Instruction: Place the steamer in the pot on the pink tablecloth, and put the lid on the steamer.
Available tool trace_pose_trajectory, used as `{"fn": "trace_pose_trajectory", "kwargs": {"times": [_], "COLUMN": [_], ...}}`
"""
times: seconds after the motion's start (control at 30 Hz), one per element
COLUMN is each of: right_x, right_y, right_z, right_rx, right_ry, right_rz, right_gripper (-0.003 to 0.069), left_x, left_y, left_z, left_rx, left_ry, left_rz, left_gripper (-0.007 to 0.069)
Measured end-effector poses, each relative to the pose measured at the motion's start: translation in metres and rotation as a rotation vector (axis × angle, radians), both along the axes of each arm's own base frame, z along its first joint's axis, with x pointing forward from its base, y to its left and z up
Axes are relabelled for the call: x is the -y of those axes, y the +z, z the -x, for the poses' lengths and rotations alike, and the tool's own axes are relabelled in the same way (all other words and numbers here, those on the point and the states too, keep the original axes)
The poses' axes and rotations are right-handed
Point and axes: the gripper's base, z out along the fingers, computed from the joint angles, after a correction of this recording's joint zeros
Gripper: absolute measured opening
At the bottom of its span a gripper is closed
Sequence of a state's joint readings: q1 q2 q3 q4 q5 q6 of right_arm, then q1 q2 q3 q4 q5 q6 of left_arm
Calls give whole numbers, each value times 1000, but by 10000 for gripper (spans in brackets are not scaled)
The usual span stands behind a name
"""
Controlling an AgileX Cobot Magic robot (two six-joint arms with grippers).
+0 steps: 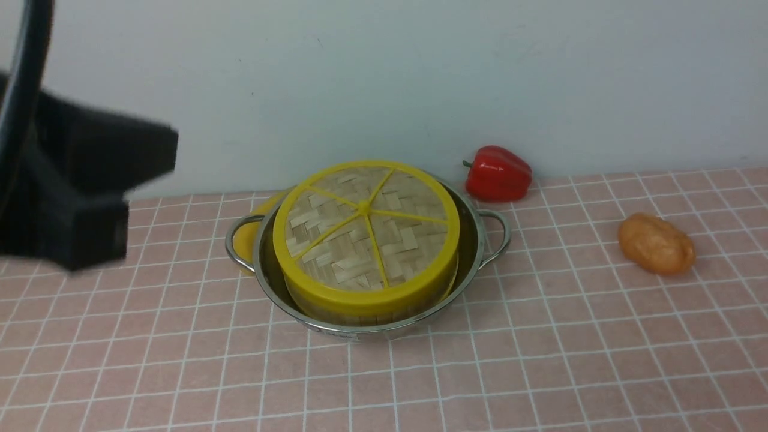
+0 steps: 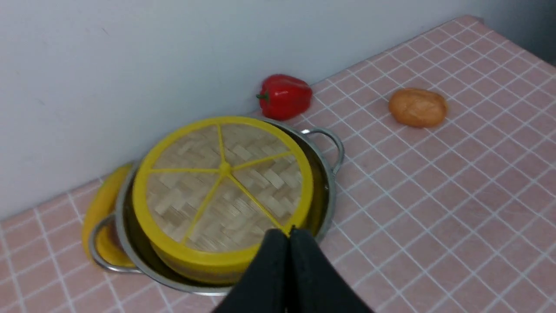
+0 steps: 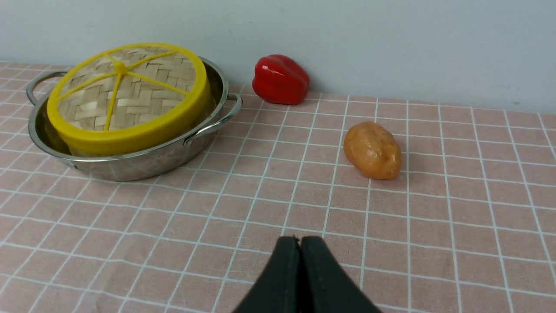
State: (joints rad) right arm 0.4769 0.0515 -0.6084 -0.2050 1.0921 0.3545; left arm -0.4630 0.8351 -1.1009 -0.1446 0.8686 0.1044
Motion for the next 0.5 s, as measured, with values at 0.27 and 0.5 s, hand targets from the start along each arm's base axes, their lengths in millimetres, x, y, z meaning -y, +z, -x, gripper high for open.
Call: {"fn": "trace_pose_trajectory", "kwargs": {"times": [0.27,0.5], "right_x": [0,0], "right_y": [0,0], "right_z": [0,0], "right_rx": [-1,-1], "right_ry": [1,1], "right_rz": [-1,-1], "right_gripper": [38,67], "left_x": [-23,-42], "left_y": [-75,-94], "left_z": [62,92], "left_rx": [-68,-17], "left_ry": [-27,-15], "left_rz": [88,38], "left_gripper": [-22,-16]}}
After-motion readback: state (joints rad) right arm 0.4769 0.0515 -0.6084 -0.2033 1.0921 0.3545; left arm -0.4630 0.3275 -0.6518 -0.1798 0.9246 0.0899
